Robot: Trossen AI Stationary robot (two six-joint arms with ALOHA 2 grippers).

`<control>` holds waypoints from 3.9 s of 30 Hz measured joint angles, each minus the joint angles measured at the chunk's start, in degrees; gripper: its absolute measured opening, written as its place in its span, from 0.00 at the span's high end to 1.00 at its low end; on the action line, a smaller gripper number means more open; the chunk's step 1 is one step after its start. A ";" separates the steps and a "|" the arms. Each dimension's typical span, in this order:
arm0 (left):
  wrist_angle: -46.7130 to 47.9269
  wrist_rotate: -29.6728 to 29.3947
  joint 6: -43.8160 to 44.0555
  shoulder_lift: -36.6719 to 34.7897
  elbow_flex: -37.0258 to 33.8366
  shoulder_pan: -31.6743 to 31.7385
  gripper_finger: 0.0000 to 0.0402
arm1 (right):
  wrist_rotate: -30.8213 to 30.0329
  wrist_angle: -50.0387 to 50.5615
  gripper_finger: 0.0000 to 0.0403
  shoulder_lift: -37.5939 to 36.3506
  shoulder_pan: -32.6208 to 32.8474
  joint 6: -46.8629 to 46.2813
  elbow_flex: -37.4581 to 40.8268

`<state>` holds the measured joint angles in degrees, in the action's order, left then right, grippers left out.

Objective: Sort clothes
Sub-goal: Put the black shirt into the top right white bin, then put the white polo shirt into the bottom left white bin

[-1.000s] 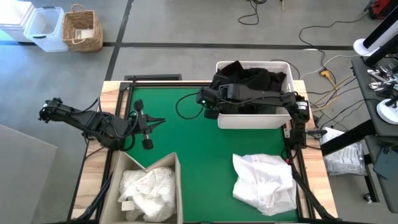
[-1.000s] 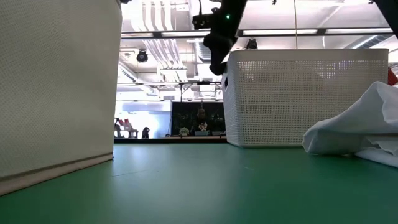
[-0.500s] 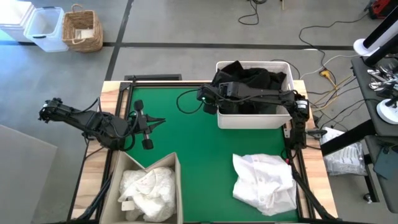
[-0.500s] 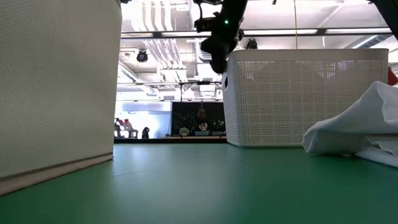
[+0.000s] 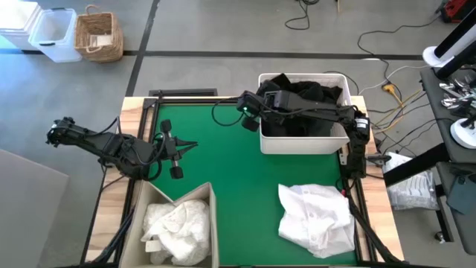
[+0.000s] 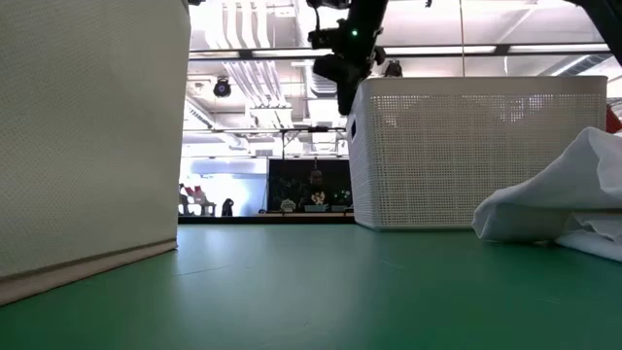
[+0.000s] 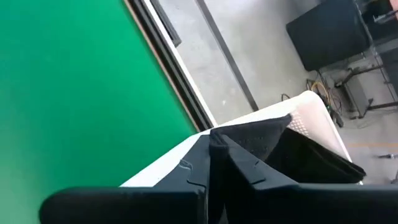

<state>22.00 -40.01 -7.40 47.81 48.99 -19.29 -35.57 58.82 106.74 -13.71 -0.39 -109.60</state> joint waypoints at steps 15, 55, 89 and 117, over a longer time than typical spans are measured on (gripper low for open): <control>0.00 0.00 0.00 0.00 0.00 0.00 1.00 | -5.13 16.00 0.98 -0.73 -1.51 -7.50 -11.22; 0.07 0.00 0.04 0.00 0.00 0.00 1.00 | -2.53 2.57 0.49 -35.49 -15.81 -19.63 30.58; -0.07 -0.02 0.04 0.00 0.00 0.00 1.00 | 10.31 -2.93 0.97 -40.39 -15.82 -19.23 41.54; -7.34 0.02 -0.66 0.75 0.00 0.00 1.00 | 41.62 12.01 0.97 -44.89 16.57 -16.91 34.66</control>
<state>14.66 -39.99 -8.06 48.56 48.99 -19.29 6.06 70.84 61.85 2.86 -17.30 -74.95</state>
